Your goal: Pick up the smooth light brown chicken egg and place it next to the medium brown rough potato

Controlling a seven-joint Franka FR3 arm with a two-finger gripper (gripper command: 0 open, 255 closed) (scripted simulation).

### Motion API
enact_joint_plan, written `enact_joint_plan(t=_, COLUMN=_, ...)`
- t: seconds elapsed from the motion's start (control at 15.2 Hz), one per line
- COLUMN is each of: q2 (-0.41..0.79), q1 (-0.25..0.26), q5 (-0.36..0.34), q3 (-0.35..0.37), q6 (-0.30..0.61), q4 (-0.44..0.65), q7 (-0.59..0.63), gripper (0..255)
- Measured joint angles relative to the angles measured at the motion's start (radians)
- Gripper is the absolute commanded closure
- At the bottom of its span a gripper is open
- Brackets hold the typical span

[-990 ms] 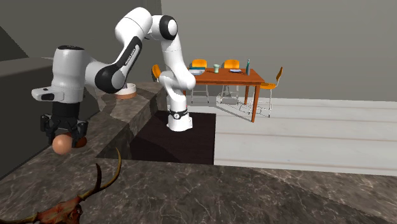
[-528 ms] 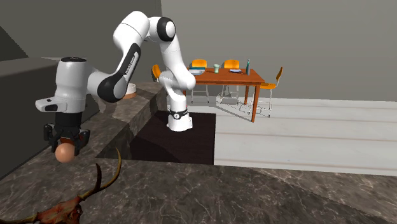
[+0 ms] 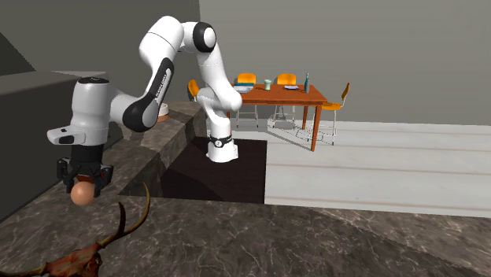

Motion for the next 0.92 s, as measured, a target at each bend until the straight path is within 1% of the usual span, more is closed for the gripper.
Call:
enact_joint_plan(t=0.07, q2=0.0, q1=0.0, q5=0.0, q3=0.0, q6=0.0, q4=0.0, q7=0.0, gripper=255)
enact_joint_plan(t=0.13, q2=0.0, q1=0.0, q5=0.0, q3=0.0, q6=0.0, q4=0.0, q7=0.0, gripper=0)
enact_joint_plan(t=0.53, q2=0.0, q1=0.0, q5=0.0, q3=0.0, q6=0.0, q4=0.0, q7=0.0, gripper=0)
enact_joint_plan(t=0.79, q2=-0.085, q1=0.003, q5=0.009, q3=0.006, q6=-0.063, q4=-0.021, q7=-0.006, gripper=0)
enact_joint_plan(t=0.92, q2=-0.103, q1=0.004, q5=0.011, q3=0.008, q6=-0.083, q4=-0.019, q7=-0.007, gripper=0)
